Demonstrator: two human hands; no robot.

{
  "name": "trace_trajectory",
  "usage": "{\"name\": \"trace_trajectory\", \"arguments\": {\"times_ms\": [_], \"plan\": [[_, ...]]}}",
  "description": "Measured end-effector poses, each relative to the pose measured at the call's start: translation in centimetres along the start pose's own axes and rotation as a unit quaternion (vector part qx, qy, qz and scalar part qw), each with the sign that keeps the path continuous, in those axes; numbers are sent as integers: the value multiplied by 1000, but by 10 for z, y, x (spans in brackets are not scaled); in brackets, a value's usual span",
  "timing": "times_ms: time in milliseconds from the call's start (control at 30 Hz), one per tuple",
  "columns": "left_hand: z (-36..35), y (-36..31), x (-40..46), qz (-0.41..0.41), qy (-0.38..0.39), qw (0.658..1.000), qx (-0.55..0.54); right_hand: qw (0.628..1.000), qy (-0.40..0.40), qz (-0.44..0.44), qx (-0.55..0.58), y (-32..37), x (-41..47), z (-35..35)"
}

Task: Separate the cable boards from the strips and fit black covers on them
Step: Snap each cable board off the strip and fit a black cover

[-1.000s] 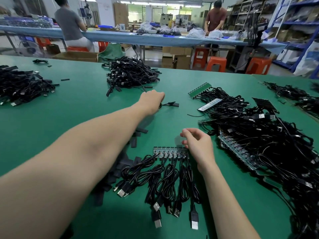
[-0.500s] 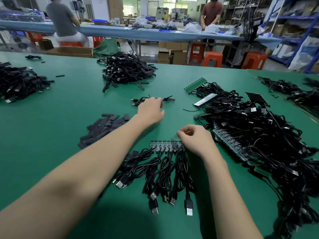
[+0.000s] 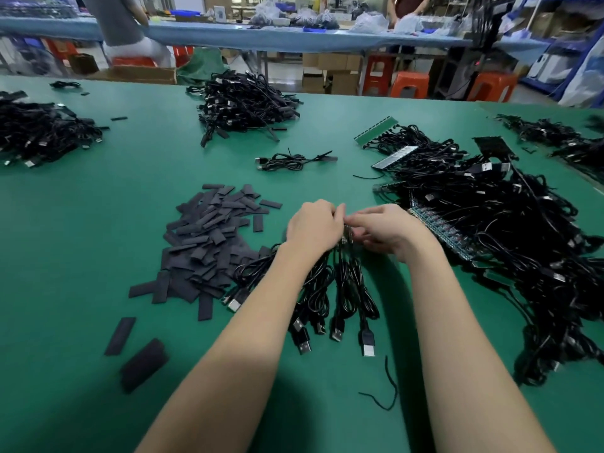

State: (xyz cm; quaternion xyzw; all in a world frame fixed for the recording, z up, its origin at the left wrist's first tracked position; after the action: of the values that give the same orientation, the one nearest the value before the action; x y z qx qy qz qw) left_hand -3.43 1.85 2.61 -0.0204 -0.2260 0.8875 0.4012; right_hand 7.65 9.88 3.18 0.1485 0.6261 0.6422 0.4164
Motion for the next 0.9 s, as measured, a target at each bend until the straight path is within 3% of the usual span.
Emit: {"name": "trace_trajectory", "arguments": {"times_ms": [133,233,433,767,900], "plan": [[12,6,2,41,-78,989,-119,991,89,-2,98,-1,-6,4],[13,6,0,63,-109,984,-126,977,149,-13,151,-1,-9,0],[12,1,-1,62,-115,978,-166,961,174,-27,215,-3,-10,-2],[11,-6,0,64,-76,938,-332,916,216,-41,335,3,-25,-9],[13,-12,-3,3,-24,974,-224,905,229,10,360,19,-33,11]]}}
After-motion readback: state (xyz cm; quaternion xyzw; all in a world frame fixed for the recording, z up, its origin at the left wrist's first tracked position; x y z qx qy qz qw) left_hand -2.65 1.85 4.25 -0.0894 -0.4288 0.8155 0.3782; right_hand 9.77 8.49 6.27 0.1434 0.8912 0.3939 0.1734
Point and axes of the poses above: each hand's wrist, its own x-axis towards the middle knuckle, its own z-axis out of the back of the hand, y = z × x, the point moved 5 cm from there along x, towards the middle knuckle, and after that the axes turned 9 degrees about x, right-handed, at the moved point
